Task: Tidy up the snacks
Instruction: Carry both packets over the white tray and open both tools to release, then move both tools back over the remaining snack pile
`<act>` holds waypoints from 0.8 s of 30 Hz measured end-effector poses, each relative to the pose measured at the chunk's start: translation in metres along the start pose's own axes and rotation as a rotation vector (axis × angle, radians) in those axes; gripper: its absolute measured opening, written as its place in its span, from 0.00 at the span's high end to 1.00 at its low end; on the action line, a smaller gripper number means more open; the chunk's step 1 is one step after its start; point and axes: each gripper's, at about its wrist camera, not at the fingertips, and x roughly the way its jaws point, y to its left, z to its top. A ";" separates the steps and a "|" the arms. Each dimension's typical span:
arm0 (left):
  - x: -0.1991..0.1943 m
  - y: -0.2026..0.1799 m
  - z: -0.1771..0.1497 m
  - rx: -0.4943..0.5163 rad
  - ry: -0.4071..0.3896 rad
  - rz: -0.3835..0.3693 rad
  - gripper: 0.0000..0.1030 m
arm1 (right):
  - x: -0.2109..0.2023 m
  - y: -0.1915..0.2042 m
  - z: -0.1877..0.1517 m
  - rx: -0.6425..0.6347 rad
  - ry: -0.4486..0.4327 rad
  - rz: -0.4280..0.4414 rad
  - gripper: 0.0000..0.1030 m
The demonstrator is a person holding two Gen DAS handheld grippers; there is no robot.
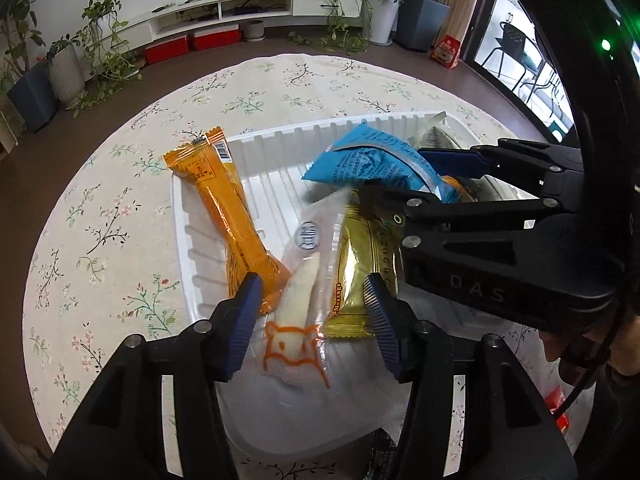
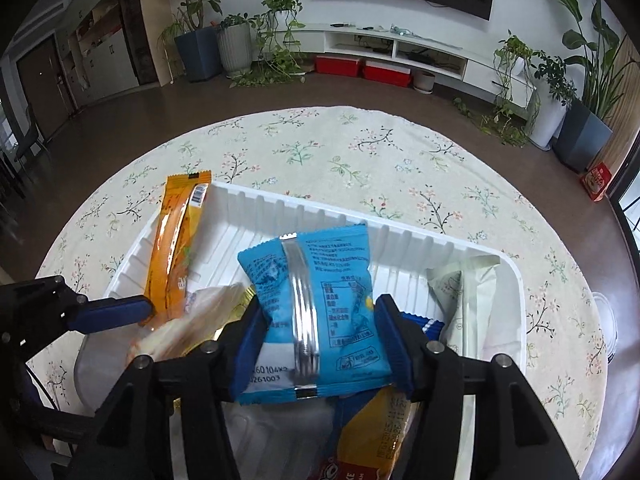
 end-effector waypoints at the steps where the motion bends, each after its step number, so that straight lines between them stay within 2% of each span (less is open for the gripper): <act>1: 0.000 0.000 -0.001 0.001 0.000 0.001 0.51 | 0.000 0.000 -0.001 -0.002 0.001 -0.001 0.41; 7: -0.006 -0.002 -0.003 -0.005 -0.011 -0.009 0.51 | -0.003 -0.001 -0.005 0.013 0.007 0.012 0.32; 13: -0.021 0.001 -0.010 -0.022 -0.031 -0.020 0.49 | -0.021 -0.006 -0.007 0.021 -0.025 0.018 0.28; 14: -0.026 0.002 -0.013 -0.029 -0.039 -0.023 0.46 | -0.025 -0.007 -0.008 0.026 -0.033 0.021 0.28; 16: -0.038 0.005 -0.017 -0.043 -0.057 -0.034 0.30 | -0.037 -0.012 -0.010 0.038 -0.057 0.031 0.27; 17: -0.045 0.006 -0.019 -0.052 -0.068 -0.039 0.26 | -0.045 -0.015 -0.012 0.045 -0.078 0.039 0.25; 19: -0.060 0.008 -0.026 -0.061 -0.093 -0.039 0.06 | -0.063 -0.023 -0.019 0.068 -0.120 0.055 0.18; 21: -0.080 0.009 -0.037 -0.062 -0.141 -0.037 0.00 | -0.081 -0.030 -0.028 0.098 -0.166 0.072 0.15; 24: -0.109 0.007 -0.057 -0.062 -0.202 -0.010 0.00 | -0.111 -0.046 -0.048 0.158 -0.231 0.093 0.11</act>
